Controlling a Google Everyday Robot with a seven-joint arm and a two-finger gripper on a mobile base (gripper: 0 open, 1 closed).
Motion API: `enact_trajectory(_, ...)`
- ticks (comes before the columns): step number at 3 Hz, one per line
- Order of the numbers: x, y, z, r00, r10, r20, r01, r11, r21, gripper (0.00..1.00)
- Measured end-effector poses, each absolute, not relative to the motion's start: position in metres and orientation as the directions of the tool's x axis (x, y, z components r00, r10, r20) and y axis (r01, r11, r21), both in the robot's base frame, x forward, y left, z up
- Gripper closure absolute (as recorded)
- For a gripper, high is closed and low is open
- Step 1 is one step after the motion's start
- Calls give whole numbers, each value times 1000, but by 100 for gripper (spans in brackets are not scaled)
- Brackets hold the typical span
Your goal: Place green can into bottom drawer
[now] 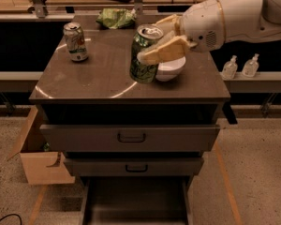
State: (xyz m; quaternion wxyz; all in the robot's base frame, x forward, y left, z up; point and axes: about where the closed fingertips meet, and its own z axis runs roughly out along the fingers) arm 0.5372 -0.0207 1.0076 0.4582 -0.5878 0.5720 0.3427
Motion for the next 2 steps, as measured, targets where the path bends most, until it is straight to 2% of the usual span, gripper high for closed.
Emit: enact_trajectory(2, 518, -17, 1001, 104, -344, -933, -991, 40, -125, 100)
